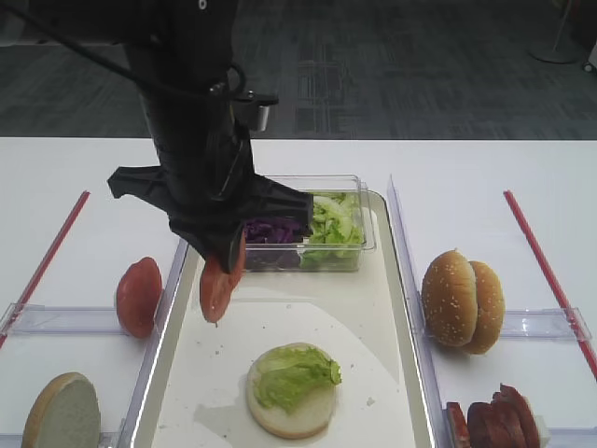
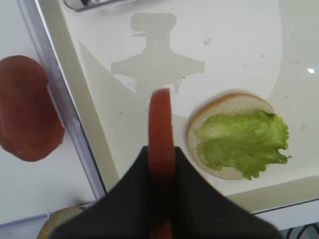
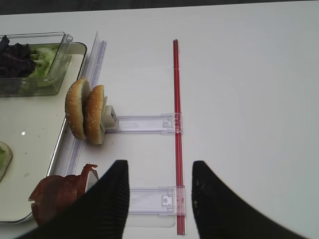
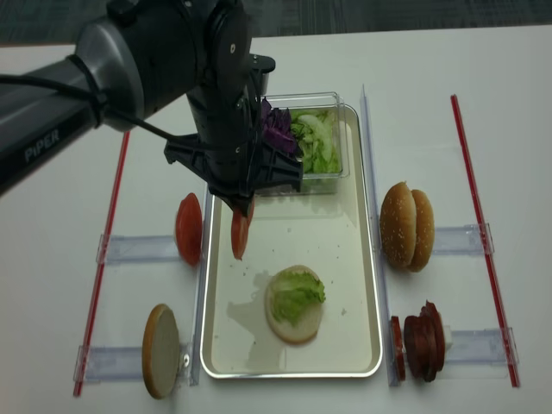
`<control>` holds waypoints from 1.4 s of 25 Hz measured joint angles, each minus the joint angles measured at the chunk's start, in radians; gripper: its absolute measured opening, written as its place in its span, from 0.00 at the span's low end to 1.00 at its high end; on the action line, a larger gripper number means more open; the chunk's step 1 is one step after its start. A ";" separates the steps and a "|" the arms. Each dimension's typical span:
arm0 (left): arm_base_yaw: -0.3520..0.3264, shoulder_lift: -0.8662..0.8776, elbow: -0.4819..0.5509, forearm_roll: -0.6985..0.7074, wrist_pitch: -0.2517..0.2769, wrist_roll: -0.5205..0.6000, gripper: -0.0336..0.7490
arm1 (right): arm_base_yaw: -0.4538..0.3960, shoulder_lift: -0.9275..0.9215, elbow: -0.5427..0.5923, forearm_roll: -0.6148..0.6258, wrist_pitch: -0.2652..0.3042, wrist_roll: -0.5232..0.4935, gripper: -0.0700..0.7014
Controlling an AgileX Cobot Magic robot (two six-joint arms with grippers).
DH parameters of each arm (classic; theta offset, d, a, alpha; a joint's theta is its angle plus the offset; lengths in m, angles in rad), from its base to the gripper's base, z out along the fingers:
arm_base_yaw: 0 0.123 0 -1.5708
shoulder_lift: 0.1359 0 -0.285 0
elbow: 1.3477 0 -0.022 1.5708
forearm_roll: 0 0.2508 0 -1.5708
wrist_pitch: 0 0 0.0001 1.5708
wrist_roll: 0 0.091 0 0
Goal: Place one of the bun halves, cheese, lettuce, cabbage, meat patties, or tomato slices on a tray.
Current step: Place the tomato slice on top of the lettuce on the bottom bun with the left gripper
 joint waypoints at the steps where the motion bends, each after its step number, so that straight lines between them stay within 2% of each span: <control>1: -0.012 0.000 0.000 -0.026 0.000 0.026 0.09 | 0.000 0.000 0.000 0.000 0.000 0.000 0.53; 12: -0.045 -0.006 0.000 -0.181 -0.002 0.188 0.09 | 0.000 0.000 0.000 0.000 0.000 0.000 0.53; 22: -0.046 -0.006 0.000 -0.325 -0.026 0.323 0.09 | 0.000 0.000 0.000 0.000 0.000 0.000 0.53; 24: -0.046 -0.006 0.000 -0.376 -0.035 0.373 0.09 | 0.000 0.000 0.000 0.000 0.000 0.002 0.53; 25: -0.036 -0.006 0.022 -0.556 -0.077 0.528 0.09 | 0.000 0.000 0.000 0.000 -0.002 0.002 0.53; 27: -0.017 -0.006 0.076 -0.626 -0.098 0.601 0.09 | 0.000 0.000 0.000 0.000 -0.002 0.002 0.53; 35: 0.034 -0.006 0.214 -0.766 -0.147 0.780 0.09 | 0.000 0.000 0.000 0.000 -0.002 0.002 0.53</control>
